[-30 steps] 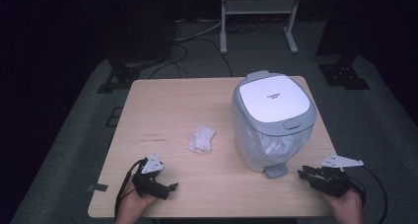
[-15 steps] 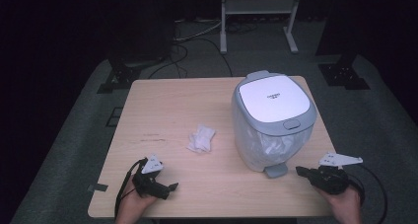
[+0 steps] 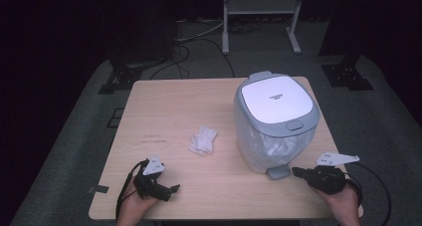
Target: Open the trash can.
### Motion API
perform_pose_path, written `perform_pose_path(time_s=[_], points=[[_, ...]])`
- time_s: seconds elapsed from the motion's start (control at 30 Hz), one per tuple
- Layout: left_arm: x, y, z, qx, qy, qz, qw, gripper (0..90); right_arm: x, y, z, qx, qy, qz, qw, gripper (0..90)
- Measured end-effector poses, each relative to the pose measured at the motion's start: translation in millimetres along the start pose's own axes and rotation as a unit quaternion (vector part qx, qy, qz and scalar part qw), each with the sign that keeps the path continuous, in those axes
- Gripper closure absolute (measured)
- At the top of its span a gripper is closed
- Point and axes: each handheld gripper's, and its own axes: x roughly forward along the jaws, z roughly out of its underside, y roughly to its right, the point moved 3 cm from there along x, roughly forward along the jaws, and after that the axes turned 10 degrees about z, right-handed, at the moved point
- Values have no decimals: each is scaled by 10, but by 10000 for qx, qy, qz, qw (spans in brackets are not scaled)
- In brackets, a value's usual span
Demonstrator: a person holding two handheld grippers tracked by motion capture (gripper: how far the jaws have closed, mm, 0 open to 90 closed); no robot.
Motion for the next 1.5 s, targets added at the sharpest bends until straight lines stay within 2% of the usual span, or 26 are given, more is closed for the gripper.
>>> perform_pose_path(time_s=[0.33, 0.57, 1.13, 1.23, 1.5], points=[[0, 0, 0, 0, 0, 0, 10000, 0, 104, -102, -98, -88, -26, -130, 9999, 898], [0, 0, 0, 0, 1, -1, 10000, 0, 175, -153, -143, -129, -61, -108, 9998, 898], [0, 0, 0, 3, -2, -1, 10000, 0, 339, -161, -141, -98, -238, -152, 9996, 898], [0, 0, 0, 2, -2, -1, 10000, 0, 352, -156, -138, -61, -194, -179, 9996, 898], [-1, -3, 0, -12, 0, -18, 10000, 0, 366, -182, -127, -149, -201, -102, 9996, 900]])
